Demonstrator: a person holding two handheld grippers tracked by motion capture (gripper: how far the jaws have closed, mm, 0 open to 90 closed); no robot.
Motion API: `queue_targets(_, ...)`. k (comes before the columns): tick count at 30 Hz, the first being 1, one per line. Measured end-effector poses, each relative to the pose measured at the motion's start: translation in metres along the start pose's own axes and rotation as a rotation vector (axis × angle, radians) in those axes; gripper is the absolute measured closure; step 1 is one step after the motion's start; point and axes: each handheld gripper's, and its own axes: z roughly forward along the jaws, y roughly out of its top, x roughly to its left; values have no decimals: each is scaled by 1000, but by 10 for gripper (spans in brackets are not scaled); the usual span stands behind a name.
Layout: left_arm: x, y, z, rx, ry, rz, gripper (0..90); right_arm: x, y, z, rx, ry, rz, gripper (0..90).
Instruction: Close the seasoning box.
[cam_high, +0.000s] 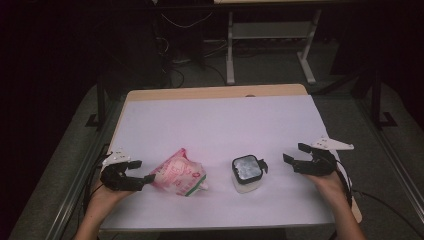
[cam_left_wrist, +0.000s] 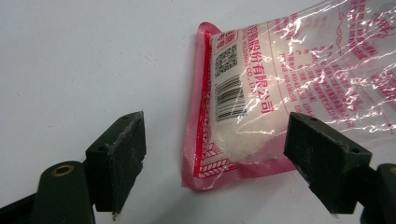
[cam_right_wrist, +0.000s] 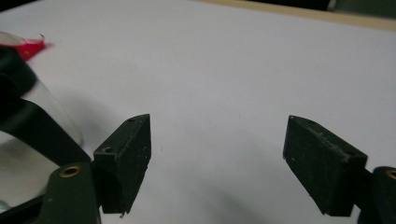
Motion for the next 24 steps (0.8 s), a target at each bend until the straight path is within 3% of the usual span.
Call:
queue_targets(8,3,-3,1,13,7,1,205,-7,-10,8,47,-16,-9,209)
queue_targets(15,4,-4,3,9,12,-15,205,-10,-13,9,40,3,-6,208)
queue_targets(24,5,-4,3,25,11,9,205,-10,-11,8,27,7,-7,202)
